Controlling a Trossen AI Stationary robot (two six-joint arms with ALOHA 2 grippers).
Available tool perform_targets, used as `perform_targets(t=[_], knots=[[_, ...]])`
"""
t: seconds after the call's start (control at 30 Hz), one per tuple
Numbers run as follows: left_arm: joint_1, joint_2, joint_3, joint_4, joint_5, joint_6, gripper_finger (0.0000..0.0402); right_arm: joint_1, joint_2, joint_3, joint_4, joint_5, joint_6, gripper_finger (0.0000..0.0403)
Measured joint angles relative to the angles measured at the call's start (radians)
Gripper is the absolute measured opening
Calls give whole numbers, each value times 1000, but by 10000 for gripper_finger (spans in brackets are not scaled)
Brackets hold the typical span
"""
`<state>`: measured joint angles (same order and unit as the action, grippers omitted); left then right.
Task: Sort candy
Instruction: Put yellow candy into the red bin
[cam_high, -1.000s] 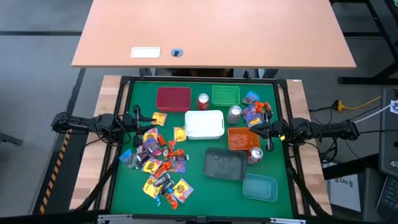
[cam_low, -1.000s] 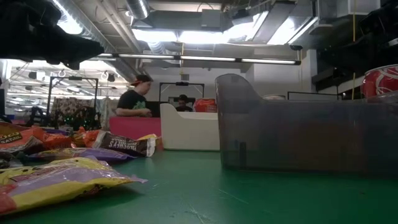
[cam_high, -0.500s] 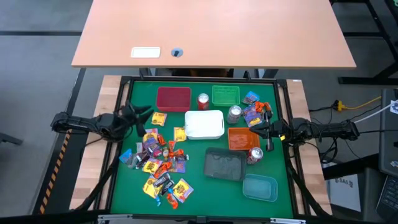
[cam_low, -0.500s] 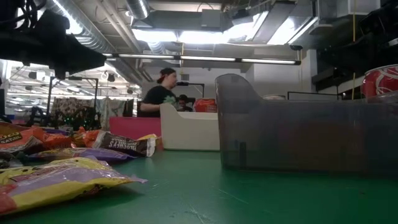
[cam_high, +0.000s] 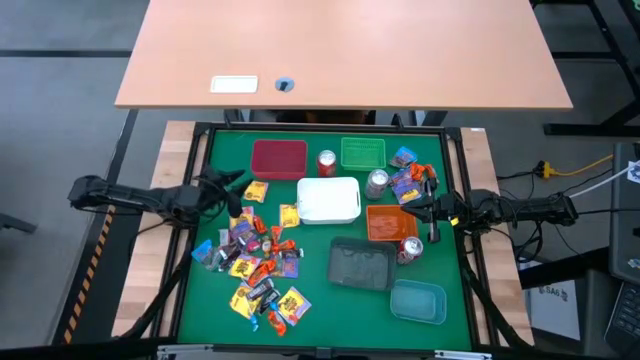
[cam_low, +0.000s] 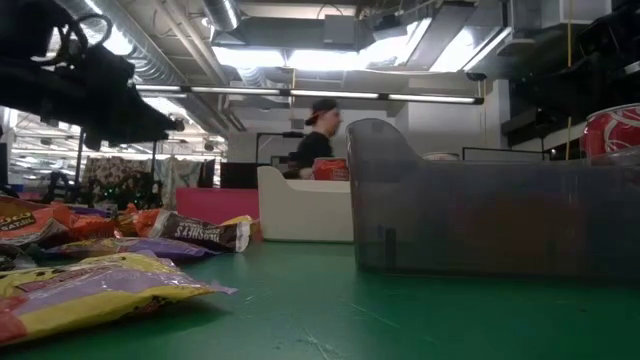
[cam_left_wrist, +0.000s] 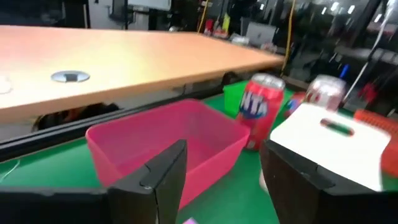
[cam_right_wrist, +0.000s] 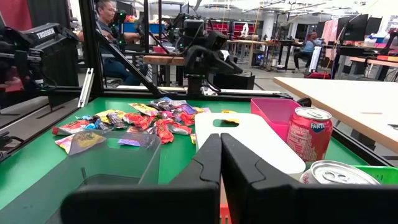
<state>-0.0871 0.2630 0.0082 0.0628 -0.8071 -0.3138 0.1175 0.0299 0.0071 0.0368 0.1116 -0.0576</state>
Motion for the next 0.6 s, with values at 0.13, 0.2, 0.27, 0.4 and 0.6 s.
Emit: perform_targets(t=[0.13, 0.2, 0.27, 0.4, 0.6], knots=[[8, 88, 0, 0, 7, -10, 192, 0, 0, 0, 0, 0, 0, 5], [13, 135, 0, 0, 8, -35, 192, 0, 0, 0, 0, 1, 0, 5], [20, 180, 0, 0, 8, -54, 192, 0, 0, 0, 0, 5, 0, 5], [35, 267, 0, -1, 16, -79, 190, 0, 0, 0, 0, 9, 0, 5], [69, 380, 0, 1, 77, -130, 189, 0, 0, 0, 0, 10, 0, 5]])
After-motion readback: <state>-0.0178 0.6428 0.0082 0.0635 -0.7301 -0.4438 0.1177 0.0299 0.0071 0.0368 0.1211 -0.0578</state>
